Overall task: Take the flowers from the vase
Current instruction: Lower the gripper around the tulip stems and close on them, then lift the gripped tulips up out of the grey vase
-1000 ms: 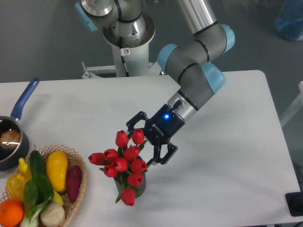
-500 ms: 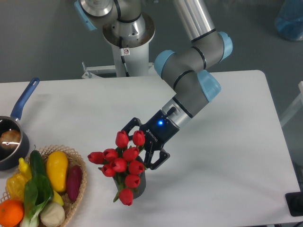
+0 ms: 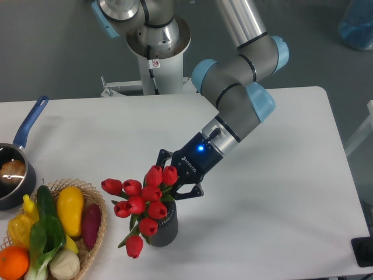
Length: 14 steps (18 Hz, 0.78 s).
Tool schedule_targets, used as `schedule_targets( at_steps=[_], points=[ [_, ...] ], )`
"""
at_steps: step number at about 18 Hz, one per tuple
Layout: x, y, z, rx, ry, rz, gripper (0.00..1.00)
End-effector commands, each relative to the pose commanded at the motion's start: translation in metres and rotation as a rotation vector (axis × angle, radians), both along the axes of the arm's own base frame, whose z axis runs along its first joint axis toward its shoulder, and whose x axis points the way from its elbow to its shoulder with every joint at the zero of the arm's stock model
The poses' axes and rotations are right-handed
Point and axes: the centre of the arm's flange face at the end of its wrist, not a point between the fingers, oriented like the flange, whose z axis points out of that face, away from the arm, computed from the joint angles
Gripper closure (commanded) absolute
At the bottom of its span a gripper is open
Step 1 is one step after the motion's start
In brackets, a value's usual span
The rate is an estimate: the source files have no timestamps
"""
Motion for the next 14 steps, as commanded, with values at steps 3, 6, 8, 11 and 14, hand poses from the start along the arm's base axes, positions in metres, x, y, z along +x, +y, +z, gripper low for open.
schedule_targets(
  at_steps=[3,6,8,11,14],
  points=[
    [-0.004,-0.003,0.007,0.019,-0.027,0.013,1.00],
    [-0.011,-0.007,0.048,0.047,-0.088,0.056,1.00],
    [-0.019,-0.008,0.067,0.059,-0.111,0.077,1.00],
    [-0.024,-0.006,0.081,0.070,-0.112,0.083,1.00],
    [-0.033,-0.012,0.092,0.097,-0.154,0.098,1.00]
  ],
)
